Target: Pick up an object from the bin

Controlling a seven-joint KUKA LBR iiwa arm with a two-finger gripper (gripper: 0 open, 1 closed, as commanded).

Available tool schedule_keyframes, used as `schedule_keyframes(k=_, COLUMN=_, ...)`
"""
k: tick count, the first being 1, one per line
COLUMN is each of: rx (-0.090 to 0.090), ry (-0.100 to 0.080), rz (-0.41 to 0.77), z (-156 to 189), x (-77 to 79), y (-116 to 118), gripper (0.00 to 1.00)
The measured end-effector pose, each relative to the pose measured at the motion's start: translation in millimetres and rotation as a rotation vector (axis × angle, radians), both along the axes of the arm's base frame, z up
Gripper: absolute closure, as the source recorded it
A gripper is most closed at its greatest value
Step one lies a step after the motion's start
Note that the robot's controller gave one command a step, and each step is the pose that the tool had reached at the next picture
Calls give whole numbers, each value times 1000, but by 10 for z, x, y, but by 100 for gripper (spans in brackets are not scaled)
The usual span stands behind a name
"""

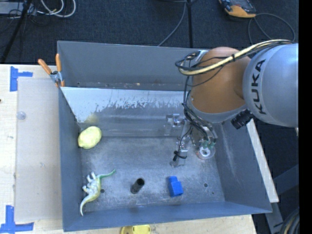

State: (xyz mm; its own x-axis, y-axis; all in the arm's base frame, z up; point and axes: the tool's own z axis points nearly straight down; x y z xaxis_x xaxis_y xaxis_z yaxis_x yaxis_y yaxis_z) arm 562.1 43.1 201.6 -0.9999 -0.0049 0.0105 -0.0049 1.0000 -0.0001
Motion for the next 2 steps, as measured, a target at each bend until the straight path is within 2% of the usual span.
schedule_keyframes(k=1, rx=1, ry=-8, rz=-1, z=46, x=12, y=-2, gripper=0)
schedule_keyframes(k=2, rx=1, ry=-9, rz=-1, z=41, x=3, y=-4, gripper=0)
